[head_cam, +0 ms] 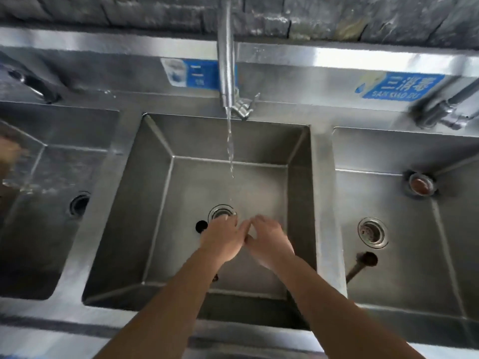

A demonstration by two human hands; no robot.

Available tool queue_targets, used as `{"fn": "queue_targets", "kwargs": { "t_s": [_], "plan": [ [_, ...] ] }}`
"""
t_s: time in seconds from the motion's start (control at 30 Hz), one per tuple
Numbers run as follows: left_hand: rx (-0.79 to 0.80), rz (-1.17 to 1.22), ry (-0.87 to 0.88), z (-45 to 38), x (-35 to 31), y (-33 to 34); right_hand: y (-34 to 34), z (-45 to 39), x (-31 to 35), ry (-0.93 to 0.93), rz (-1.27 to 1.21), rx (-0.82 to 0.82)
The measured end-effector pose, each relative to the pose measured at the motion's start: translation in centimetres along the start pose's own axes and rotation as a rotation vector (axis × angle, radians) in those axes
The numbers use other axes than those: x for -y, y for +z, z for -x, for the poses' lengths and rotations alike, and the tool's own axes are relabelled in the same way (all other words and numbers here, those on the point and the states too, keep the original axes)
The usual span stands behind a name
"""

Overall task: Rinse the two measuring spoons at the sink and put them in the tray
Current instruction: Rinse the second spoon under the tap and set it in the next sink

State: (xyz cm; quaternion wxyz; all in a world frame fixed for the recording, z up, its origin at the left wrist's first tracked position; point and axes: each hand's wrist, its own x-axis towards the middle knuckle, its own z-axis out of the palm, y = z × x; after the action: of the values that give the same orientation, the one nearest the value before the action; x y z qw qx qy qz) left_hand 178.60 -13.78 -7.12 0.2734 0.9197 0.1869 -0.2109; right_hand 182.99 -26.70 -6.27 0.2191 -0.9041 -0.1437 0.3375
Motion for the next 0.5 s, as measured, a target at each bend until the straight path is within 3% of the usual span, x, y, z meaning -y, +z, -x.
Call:
{"fn": "queue_targets", "kwargs": {
  "t_s": [0.07, 0.23, 0.5],
  "plan": [
    [0.089, 0.074, -0.134, -0.2, 3.7, 0.7, 3.7, -1.6, 1.5, 0.051, -0.074, 0.115],
    [0.233, 0.211, -0.272, -3.0, 11.8, 4.8, 12.1, -6.9, 2.9, 0.143, -0.117, 0.295],
    [0.21, 0.452, -0.506, -8.8, 17.7, 10.9, 19.9, -12.5, 2.2, 0.205, -0.118, 0.27]
  ]
}}
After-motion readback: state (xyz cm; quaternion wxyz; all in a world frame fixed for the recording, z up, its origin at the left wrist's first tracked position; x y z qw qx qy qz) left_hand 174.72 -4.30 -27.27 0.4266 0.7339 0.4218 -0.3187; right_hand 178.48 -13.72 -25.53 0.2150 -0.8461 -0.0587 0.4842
